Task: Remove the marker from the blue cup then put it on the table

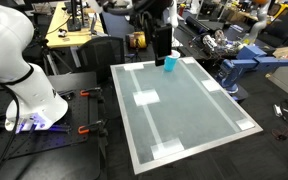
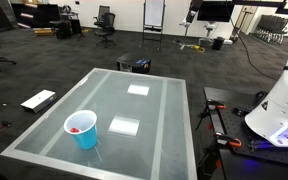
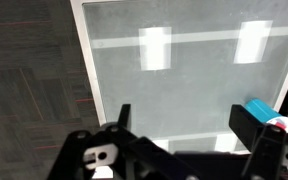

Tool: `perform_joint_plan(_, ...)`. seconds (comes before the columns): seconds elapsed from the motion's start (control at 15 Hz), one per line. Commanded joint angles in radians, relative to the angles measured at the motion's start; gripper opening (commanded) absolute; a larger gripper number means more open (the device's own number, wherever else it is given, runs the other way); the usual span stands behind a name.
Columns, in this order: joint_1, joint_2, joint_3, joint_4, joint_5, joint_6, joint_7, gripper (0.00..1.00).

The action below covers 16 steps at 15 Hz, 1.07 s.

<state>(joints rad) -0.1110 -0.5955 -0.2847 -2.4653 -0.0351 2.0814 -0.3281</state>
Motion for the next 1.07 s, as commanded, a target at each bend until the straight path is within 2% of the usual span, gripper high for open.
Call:
perform_joint_plan(0.0,0.005,0.091,0.051,0.033,-0.010,0.087,0.036,1.00)
perform_joint_plan(0.33,-0.015,0.202,0.140,0.043,-0.073,0.265,0.140,1.00)
perform_joint_plan(0.53,-0.013,0.261,0.167,0.059,-0.120,0.317,0.196,1.00)
perform_joint_plan(0.73,0.004,0.299,0.166,0.077,-0.109,0.320,0.175,1.00)
perform_joint_plan(1.0,0.044,0.327,0.142,0.100,-0.021,0.320,0.082,1.00)
